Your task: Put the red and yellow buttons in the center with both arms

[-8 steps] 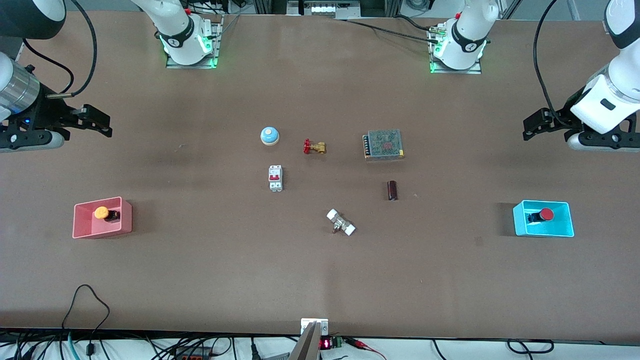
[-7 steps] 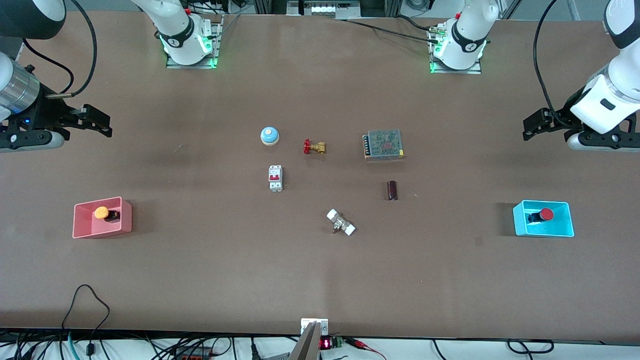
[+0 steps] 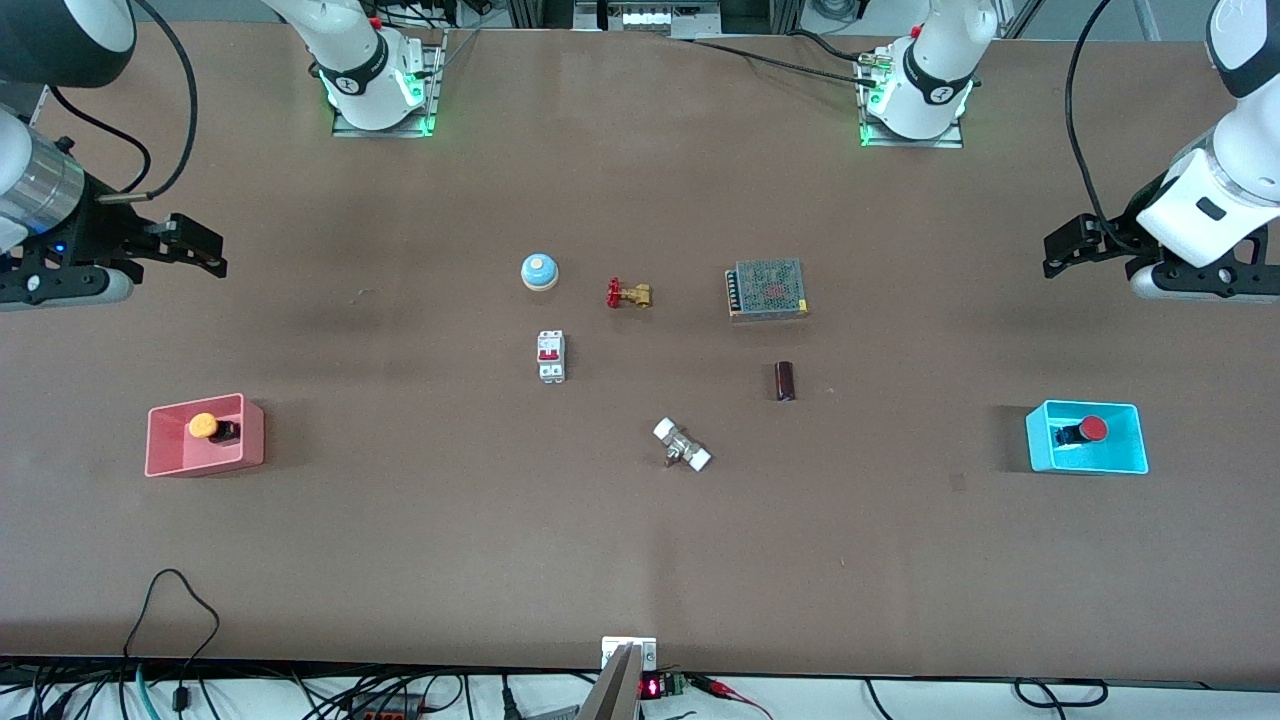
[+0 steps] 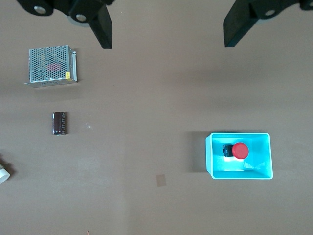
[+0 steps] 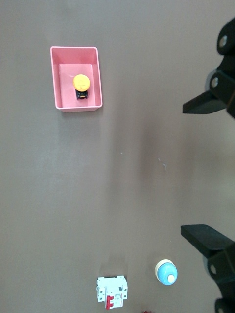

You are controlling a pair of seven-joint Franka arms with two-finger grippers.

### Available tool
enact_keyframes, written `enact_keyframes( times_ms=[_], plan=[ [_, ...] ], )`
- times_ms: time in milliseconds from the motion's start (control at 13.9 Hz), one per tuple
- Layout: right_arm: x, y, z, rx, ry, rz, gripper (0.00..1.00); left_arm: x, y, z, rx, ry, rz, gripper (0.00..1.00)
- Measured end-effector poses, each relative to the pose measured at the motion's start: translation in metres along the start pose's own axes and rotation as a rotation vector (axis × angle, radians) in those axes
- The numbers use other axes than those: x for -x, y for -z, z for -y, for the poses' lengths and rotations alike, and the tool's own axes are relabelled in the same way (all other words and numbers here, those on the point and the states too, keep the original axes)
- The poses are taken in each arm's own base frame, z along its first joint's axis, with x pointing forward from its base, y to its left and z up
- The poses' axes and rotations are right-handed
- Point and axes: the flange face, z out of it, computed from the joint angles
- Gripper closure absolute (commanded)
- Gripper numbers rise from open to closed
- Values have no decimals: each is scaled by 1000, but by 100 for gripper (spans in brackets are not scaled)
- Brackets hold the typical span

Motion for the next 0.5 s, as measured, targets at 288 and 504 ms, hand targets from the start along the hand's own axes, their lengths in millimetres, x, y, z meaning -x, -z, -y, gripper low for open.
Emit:
enact_keyframes(
  times_ms=[288, 504],
  plan=[
    [-28, -49, -47, 11, 14, 2, 0, -1, 0, 0, 0, 9, -1, 0],
    [-53, -98, -99, 65, 40, -36, 0, -8, -19, 9, 3, 28, 35, 0]
  ],
)
